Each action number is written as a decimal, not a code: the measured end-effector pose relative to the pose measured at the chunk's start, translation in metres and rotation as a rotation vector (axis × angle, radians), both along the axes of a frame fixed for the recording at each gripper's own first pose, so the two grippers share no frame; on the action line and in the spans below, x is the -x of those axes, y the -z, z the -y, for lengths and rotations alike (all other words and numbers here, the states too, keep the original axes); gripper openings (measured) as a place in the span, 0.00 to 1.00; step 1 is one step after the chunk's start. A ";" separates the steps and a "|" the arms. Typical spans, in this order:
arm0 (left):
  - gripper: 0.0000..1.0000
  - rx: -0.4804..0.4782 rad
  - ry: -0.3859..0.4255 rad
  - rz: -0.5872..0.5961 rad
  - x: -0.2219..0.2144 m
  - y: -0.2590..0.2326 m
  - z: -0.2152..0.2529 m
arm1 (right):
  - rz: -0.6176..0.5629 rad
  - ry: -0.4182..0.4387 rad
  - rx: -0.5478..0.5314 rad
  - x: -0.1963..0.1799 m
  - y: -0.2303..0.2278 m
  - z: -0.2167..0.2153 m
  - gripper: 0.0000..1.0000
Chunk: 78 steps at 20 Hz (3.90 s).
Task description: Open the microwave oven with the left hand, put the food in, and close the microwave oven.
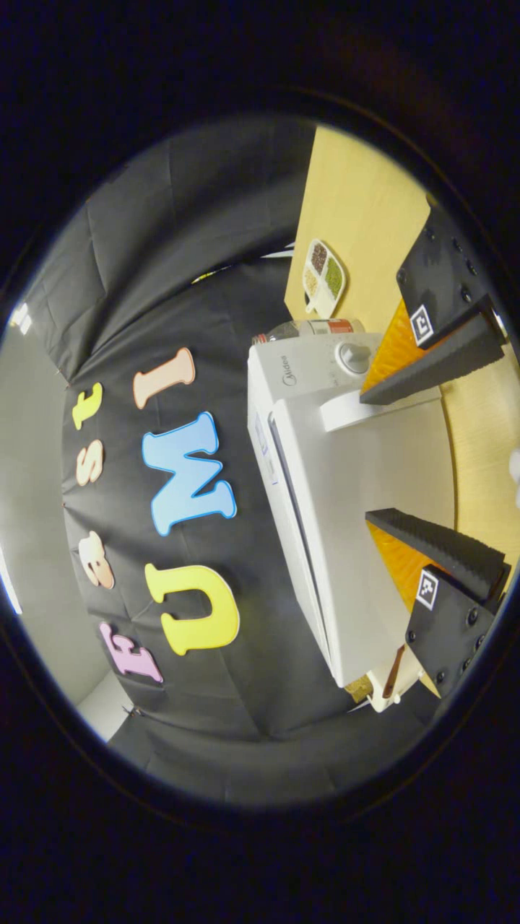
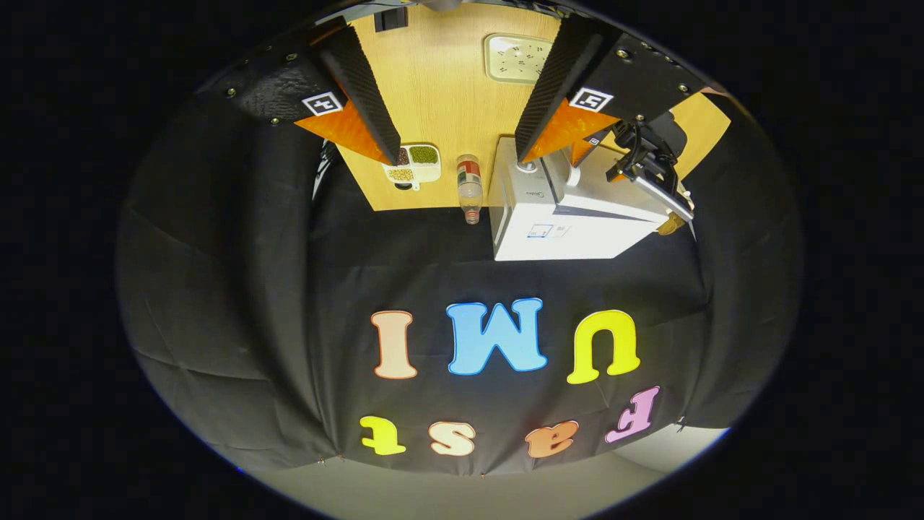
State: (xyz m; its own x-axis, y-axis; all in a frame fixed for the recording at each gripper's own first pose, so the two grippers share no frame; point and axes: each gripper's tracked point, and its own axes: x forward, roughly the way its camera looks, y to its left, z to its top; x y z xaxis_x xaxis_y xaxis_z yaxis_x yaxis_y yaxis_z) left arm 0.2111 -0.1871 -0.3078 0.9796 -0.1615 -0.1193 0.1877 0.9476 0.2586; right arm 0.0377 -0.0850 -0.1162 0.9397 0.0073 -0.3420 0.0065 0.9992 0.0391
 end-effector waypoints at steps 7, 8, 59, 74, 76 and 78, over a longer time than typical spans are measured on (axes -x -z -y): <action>1.00 0.068 -0.031 -0.021 -0.017 0.005 0.006 | -0.010 -0.009 0.008 -0.007 0.000 0.004 0.98; 1.00 0.071 -0.034 -0.015 -0.017 0.003 0.006 | -0.009 -0.007 0.008 -0.007 0.000 0.006 0.98; 0.97 0.246 -0.250 0.116 0.188 -0.279 -0.246 | 0.284 -0.070 -0.054 -0.023 -0.090 -0.109 0.98; 1.00 0.234 -0.213 0.120 0.167 -0.288 -0.246 | 0.316 -0.017 -0.031 -0.020 -0.096 -0.100 0.98; 0.98 0.229 -0.211 0.118 0.165 -0.287 -0.246 | 0.317 -0.013 -0.034 -0.018 -0.095 -0.100 0.98; 0.98 0.242 -0.205 0.115 0.163 -0.288 -0.243 | 0.310 -0.009 -0.038 -0.017 -0.093 -0.100 0.98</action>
